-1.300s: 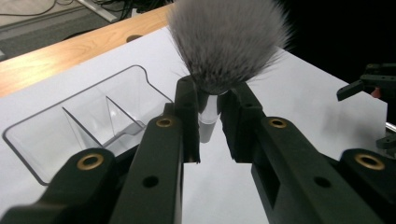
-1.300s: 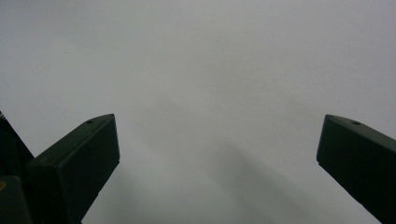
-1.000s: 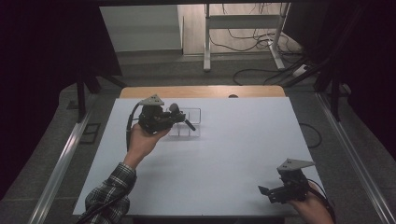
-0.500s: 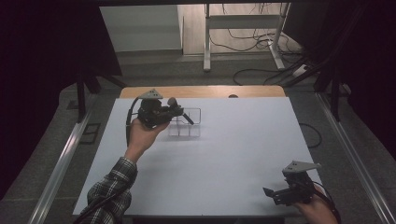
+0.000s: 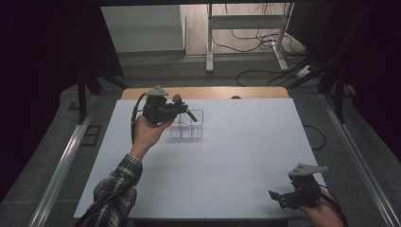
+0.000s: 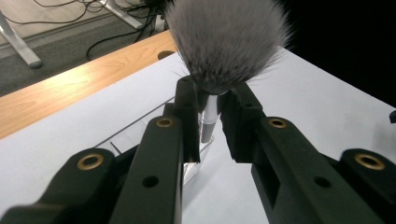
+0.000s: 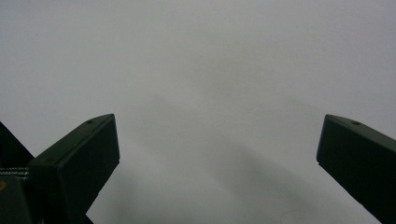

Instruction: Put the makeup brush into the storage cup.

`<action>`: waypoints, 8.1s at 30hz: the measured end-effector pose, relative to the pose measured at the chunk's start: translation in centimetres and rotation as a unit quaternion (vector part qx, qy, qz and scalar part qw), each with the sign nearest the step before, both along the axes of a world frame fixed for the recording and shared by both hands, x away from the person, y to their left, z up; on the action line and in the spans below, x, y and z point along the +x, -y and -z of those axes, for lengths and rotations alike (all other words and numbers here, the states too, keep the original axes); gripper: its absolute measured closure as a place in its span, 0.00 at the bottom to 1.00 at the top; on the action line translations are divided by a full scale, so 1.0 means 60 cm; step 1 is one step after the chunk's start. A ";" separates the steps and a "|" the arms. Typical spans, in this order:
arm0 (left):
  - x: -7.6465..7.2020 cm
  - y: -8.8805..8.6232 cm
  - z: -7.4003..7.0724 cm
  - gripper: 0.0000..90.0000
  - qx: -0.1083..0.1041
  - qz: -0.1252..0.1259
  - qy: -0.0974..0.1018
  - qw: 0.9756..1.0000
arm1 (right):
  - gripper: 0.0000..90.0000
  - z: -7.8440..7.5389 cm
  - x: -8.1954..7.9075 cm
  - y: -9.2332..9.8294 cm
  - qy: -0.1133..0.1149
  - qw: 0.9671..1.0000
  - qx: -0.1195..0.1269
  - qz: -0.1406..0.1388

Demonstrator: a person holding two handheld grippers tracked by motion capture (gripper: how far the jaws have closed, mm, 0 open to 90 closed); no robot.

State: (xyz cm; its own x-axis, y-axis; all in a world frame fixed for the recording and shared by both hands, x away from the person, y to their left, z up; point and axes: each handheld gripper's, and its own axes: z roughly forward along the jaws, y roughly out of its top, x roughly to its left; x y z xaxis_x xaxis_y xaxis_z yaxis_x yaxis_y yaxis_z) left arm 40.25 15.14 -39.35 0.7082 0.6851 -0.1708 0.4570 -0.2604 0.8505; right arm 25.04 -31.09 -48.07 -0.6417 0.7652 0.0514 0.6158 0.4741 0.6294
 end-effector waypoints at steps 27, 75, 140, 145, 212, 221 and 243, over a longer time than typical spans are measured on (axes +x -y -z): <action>0.034 0.024 0.030 0.86 0.037 -0.021 -0.008 0.999 | 0.00 -0.002 -0.002 0.003 0.001 1.000 0.008 0.004; 0.052 0.065 0.105 0.80 0.055 -0.020 -0.044 0.997 | 0.00 0.005 -0.005 0.000 -0.008 1.000 -0.011 -0.009; 0.006 0.051 0.066 0.00 0.110 0.007 0.014 0.994 | 0.00 0.000 -0.006 0.001 0.017 0.999 0.039 0.005; -0.004 0.046 0.063 0.00 0.103 0.011 0.016 0.994 | 0.00 -0.001 -0.007 0.000 0.021 0.999 0.039 0.007; -0.092 -0.006 0.123 0.00 0.078 0.008 0.002 0.997 | 0.00 -0.008 -0.008 0.004 0.045 0.999 0.031 0.001; -0.104 -0.012 0.124 0.00 0.071 0.010 0.000 0.997 | 0.00 -0.008 -0.008 0.004 0.044 0.999 0.028 0.000; -0.141 -0.042 0.131 0.00 0.050 -0.003 -0.007 0.999 | 0.00 -0.007 -0.007 0.004 0.045 0.999 0.028 0.002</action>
State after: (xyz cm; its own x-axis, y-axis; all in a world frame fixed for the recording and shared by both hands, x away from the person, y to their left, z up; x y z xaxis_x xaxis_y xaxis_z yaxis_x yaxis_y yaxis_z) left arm 31.79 17.67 -47.20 0.7027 0.7028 -0.1111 0.4695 -0.3408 0.8145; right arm 24.59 -31.34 -47.64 -0.6420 0.7658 0.0362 0.5573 0.4336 0.7081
